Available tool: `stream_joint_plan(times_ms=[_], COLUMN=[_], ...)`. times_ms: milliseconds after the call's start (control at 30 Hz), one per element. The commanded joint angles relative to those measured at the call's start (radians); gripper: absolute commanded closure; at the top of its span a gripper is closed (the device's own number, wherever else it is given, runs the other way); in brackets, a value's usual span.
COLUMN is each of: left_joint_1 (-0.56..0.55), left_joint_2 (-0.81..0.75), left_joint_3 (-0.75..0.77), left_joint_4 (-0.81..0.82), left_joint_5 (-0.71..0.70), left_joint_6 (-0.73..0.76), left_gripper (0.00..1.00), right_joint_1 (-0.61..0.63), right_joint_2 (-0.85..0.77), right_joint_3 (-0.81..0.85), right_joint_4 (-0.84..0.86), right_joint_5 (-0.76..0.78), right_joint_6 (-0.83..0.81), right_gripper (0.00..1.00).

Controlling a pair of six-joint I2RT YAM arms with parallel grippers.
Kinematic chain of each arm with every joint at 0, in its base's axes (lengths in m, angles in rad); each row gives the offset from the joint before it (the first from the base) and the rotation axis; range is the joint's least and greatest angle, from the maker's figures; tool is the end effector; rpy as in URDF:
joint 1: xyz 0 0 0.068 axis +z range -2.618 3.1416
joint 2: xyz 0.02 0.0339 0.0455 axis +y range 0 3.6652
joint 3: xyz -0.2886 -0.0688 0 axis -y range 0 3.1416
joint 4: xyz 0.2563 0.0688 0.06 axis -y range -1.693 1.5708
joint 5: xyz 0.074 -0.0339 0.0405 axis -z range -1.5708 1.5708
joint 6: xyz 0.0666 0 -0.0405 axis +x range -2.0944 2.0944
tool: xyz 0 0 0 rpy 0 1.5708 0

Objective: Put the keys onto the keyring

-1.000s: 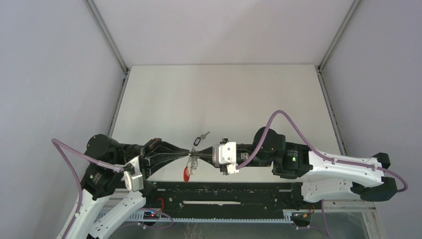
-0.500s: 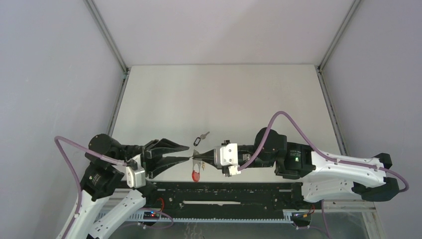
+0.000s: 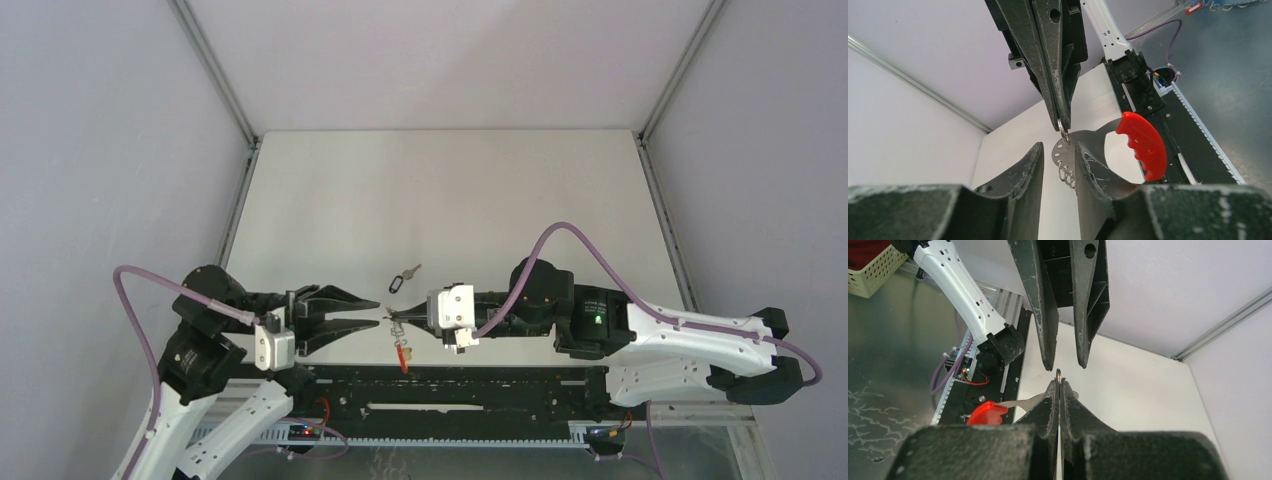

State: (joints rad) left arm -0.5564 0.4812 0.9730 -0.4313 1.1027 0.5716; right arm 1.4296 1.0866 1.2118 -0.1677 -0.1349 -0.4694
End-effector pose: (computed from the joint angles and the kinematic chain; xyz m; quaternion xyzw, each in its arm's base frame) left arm 0.0243 -0.0851 0.4273 0.6345 0.2895 -0.3543 0.6230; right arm 0.0295 0.2709 0.4545 -0.6129 0.3814 0.3620 0.5898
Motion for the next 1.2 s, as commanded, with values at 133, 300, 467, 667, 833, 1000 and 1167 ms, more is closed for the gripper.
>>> stream_joint_plan(times_ms=[133, 300, 467, 667, 833, 1000, 1167], left_joint_1=[-0.011, -0.031, -0.053, -0.06, -0.069, -0.069, -0.071], left_joint_2=[0.042, 0.06, 0.065, 0.064, 0.062, 0.043, 0.032], left_joint_3=[0.046, 0.053, 0.057, 0.057, 0.051, 0.038, 0.035], left_joint_4=[-0.034, -0.037, -0.037, -0.061, -0.065, -0.078, 0.046], left_joint_5=[0.013, -0.012, -0.013, -0.035, -0.061, -0.038, 0.051], left_joint_6=[-0.063, -0.084, -0.099, -0.064, -0.026, 0.061, 0.008], left_gripper=[0.64, 0.71, 0.77, 0.95, 1.0, 1.0, 1.0], right_joint_1=[0.011, 0.011, 0.013, 0.016, 0.034, 0.037, 0.031], right_joint_2=[0.006, 0.026, 0.041, 0.059, 0.079, 0.026, -0.111], right_joint_3=[0.057, 0.074, 0.09, 0.117, 0.156, 0.143, 0.009], right_joint_4=[0.031, 0.021, 0.008, -0.036, -0.082, -0.082, 0.035], right_joint_5=[0.03, 0.033, 0.046, 0.049, 0.048, 0.023, 0.022], right_joint_6=[0.02, 0.026, 0.029, 0.03, 0.021, 0.018, 0.007], right_gripper=[1.0, 1.0, 1.0, 1.0, 1.0, 0.76, 0.55])
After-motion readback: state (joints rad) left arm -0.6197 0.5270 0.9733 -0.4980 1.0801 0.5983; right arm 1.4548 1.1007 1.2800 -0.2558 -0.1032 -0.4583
